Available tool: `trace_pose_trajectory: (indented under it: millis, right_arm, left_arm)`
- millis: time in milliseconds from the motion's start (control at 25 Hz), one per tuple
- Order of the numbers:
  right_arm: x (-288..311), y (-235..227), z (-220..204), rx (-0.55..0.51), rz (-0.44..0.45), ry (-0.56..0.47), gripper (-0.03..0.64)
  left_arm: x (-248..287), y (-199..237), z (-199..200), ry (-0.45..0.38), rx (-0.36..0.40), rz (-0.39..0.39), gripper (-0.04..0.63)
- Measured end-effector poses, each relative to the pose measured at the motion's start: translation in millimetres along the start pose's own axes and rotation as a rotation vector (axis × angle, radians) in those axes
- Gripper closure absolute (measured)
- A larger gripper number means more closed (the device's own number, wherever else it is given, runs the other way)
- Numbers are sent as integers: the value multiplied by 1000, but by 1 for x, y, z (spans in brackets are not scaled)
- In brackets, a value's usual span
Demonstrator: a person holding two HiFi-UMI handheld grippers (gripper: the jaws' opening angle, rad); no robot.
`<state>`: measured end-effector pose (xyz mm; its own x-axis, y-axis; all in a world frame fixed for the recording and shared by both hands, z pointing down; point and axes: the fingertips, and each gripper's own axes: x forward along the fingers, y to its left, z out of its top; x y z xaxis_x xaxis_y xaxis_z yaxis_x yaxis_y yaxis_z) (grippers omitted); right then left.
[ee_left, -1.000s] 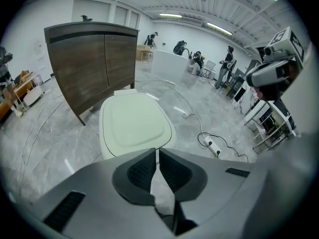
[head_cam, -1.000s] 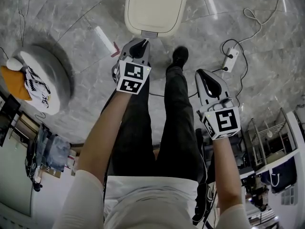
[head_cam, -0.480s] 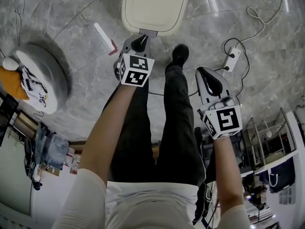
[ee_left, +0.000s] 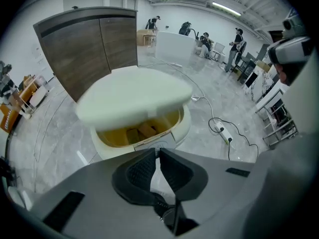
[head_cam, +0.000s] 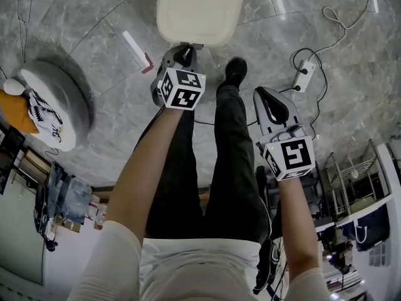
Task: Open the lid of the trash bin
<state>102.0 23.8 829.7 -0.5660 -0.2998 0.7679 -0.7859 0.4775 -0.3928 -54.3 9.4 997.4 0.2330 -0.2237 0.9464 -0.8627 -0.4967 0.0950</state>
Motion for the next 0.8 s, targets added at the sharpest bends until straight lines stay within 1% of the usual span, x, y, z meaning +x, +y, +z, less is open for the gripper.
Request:
trace_pose_trajectory:
  millis: [200, 240, 280, 360, 440, 800]
  right_arm:
    - [-8, 1, 8, -25, -8, -2, 583]
    - [-10, 1, 12, -28, -11, -3, 583]
    - [-12, 1, 16, -30, -17, -5, 583]
    - [-13, -1, 22, -37, -26, -9, 583]
    - [-15, -1, 24, -46, -32, -9, 583]
    - [-25, 12, 37, -77, -34, -8, 583]
  left_arm:
    - [0, -1, 0, 60, -67, -34, 561]
    - [0, -3, 0, 71, -65, -50, 548]
    - [0, -5, 0, 84, -56, -69, 510]
    - [0, -9, 2, 107, -32, -98, 466]
    - [-2, -11, 3, 121, -27, -107, 459]
    - [-34, 3, 5, 103, -47, -103, 460]
